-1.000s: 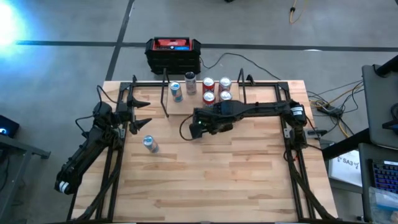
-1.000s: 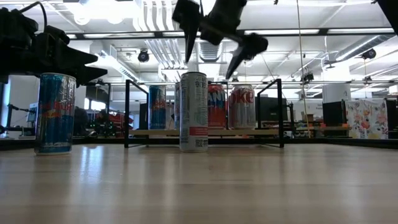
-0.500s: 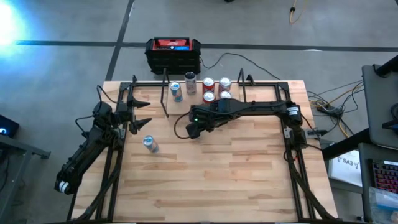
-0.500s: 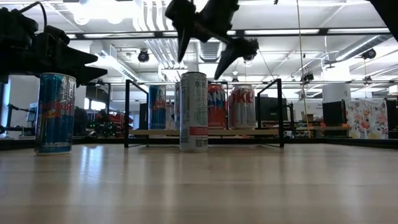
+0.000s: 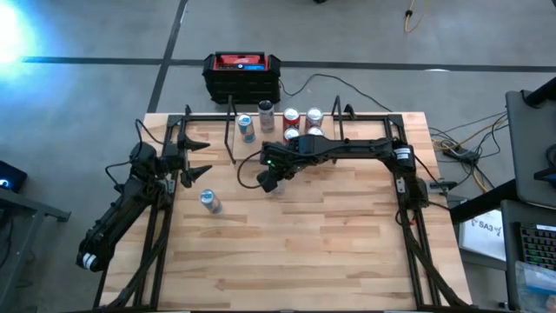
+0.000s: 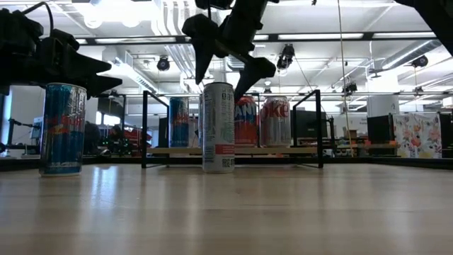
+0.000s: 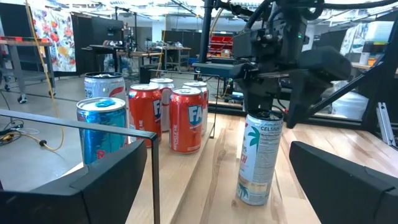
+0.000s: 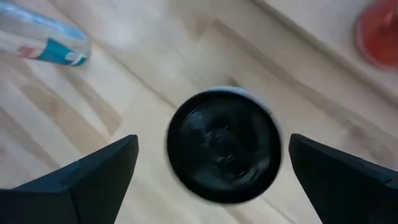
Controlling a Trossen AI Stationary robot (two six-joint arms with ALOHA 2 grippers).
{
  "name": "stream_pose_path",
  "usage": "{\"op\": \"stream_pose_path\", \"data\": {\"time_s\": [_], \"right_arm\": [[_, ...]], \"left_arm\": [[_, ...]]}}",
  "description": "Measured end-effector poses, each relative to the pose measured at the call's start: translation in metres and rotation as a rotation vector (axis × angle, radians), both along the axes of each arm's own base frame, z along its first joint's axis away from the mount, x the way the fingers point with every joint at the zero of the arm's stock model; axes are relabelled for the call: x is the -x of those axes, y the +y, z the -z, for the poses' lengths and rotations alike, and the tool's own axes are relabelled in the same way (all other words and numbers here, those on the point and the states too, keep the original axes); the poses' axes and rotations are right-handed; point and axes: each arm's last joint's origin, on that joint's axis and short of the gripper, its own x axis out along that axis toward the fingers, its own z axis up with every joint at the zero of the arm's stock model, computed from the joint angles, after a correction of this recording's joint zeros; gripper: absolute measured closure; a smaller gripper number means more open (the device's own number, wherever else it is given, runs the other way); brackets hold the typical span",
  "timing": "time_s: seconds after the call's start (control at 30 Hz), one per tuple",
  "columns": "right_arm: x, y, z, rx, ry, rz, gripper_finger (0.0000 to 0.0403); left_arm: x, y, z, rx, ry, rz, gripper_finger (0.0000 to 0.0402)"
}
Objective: Place canned beverage on shelf
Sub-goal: Put the white and pink soda can on the shelf aligned with the other white and pink soda can
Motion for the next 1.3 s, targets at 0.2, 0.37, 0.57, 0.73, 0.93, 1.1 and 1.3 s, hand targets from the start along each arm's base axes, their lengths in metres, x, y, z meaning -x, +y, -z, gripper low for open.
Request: {"op": "stream_pose_path", "data": {"time_s": [0.2,0.37,0.57,0.73,0.93,1.1,1.3], "right_arm": [[0.001,-0.006,0.000,0.017,0.003,-0.008,0.0003],[0.000,-0.007,0.002,0.041,0.010,-0.058,0.0003],[-0.004,-0.007,0.013,0.032,0.038,-0.035,0.0003],[-0.005,-0.008,0.014,0.033,0.035,-0.033,0.0005],[-0.006,-0.008,0.013,0.017,0.020,0.055,0.0075],[-0.006,-0.007,0.013,0.000,0.015,0.095,0.0156],[-0.006,-0.004,0.013,-0.031,0.011,0.170,0.0156]], "left_arm": [[0.000,0.000,0.000,0.000,0.000,0.000,0.0022],[0.000,0.000,0.000,0.000,0.000,0.000,0.0022],[0.000,0.000,0.000,0.000,0.000,0.000,0.0022],[0.000,0.000,0.000,0.000,0.000,0.000,0.0022],[0.000,0.000,0.000,0.000,0.000,0.000,0.0022],[0.000,0.000,0.000,0.000,0.000,0.000,0.0022],[0.000,0.000,0.000,0.000,0.000,0.000,0.0022]]}}
